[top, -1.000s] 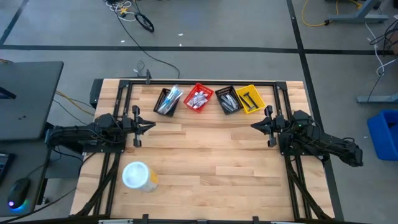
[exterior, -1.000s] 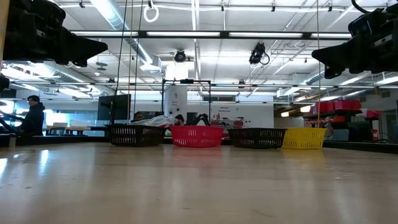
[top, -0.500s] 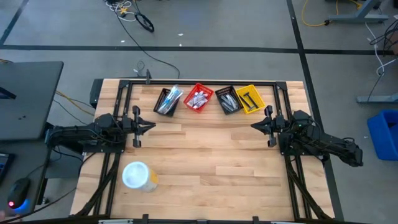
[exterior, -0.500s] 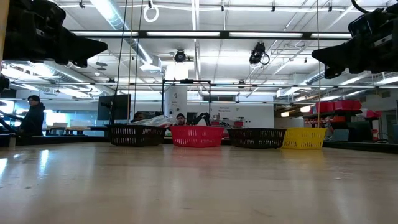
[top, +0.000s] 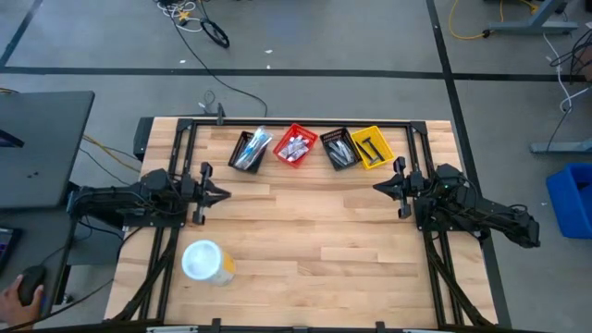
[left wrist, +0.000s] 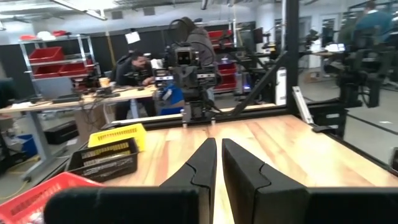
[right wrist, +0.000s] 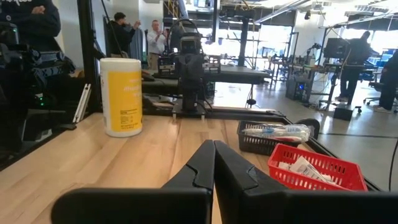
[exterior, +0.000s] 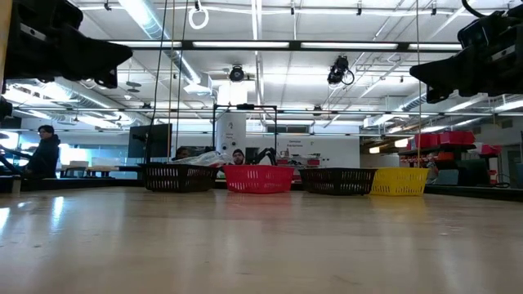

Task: Pick & Place Travel size toiletries
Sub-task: Return to Home Position

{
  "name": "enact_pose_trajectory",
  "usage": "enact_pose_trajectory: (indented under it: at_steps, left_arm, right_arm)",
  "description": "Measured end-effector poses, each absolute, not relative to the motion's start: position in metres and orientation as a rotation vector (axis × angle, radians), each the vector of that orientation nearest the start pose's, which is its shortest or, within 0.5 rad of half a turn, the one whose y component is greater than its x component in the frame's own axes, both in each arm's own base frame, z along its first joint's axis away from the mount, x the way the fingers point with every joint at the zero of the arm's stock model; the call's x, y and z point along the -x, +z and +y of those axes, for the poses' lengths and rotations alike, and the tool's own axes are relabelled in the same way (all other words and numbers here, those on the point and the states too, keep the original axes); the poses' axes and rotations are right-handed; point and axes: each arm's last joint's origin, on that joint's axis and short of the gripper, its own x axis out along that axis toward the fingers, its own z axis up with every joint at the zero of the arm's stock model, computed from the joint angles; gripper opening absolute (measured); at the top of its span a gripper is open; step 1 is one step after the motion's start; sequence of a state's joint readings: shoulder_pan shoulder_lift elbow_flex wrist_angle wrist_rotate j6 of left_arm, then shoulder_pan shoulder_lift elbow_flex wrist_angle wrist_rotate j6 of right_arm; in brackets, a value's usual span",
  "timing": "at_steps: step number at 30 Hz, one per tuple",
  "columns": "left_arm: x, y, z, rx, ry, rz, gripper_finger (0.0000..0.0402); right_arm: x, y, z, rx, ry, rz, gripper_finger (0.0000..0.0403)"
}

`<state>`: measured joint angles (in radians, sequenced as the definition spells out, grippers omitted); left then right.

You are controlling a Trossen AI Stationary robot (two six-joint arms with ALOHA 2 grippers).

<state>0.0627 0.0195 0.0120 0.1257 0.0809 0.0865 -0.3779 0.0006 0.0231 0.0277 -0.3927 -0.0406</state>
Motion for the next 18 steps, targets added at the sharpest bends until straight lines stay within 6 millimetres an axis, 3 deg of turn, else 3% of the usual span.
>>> enact_pose_trajectory:
  at_steps: [18]
  left_arm:
    - [-0.0974, 0.1782, 0.0034, -0.107, -0.026, -0.119, 0.0032]
  right_arm:
    - [-0.0914, 0.1739, -0.0244, 0.06, 0.014, -0.047, 0.0009]
